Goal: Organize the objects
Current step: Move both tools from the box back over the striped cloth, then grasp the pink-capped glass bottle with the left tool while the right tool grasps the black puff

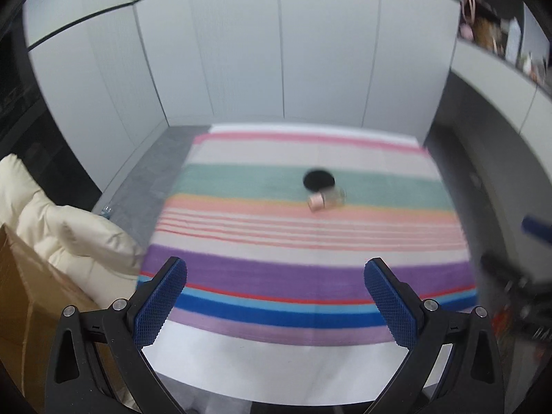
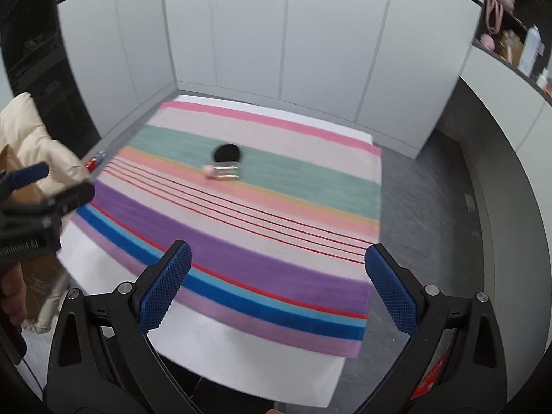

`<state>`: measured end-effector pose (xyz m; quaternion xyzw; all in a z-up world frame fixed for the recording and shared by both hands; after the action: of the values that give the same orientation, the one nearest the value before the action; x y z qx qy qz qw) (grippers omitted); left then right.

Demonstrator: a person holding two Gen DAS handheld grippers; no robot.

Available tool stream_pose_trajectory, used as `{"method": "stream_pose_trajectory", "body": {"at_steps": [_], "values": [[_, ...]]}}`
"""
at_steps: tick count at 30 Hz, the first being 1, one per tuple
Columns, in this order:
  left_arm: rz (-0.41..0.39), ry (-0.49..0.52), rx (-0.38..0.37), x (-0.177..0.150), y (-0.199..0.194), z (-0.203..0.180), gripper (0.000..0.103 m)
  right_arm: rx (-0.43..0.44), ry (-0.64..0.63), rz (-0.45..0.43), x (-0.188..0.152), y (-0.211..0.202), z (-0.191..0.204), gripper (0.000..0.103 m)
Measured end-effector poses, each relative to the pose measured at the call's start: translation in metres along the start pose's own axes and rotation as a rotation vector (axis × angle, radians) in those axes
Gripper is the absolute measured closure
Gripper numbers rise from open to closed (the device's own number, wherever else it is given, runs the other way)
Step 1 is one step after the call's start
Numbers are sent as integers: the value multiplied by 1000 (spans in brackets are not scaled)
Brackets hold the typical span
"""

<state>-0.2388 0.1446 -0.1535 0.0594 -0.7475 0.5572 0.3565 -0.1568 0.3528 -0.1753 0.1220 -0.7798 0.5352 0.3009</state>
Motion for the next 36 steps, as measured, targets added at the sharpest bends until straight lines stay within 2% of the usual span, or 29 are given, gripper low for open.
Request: {"method": "stream_pose_trajectory", "body": {"at_steps": [5,11,17,24,26,29,34,36], "values": [[29,25,-46,1,41,-30,0,-15,0,62,-8,53,-14,1],[62,63,-54,5,90,-49,1,-2,34,74,-3,92,-16,1],[64,11,-51,14,138,-39,5,21,65,108,-1,139,-7,4],[75,-11,-46,27,199,-25,9,22,49,121,1,190,3,14],[65,-41,-79,30,209,-24,8,12,46,111,3,200,4,14],[59,-60,-44,33,223,-22,8,-6,46,91,9,212,4,14],[17,-157,-32,38,235,-18,8,-13,58,105,13,229,7,14],[-3,-162,-22,40,237,-18,8,-17,55,91,17,230,10,14]]}}
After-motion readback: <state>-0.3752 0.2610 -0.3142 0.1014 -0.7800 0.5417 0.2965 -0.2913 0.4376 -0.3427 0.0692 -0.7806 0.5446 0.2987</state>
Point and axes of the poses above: each gripper's, at about its wrist camera, not at the fingertips, and y roughly the way its jaws point, z to its left, x to its top, the point moved 10 cm from there along y, roughly the way its jaws point, and after that the axes turned 13 degrees about -x, right-handed, at the moved point
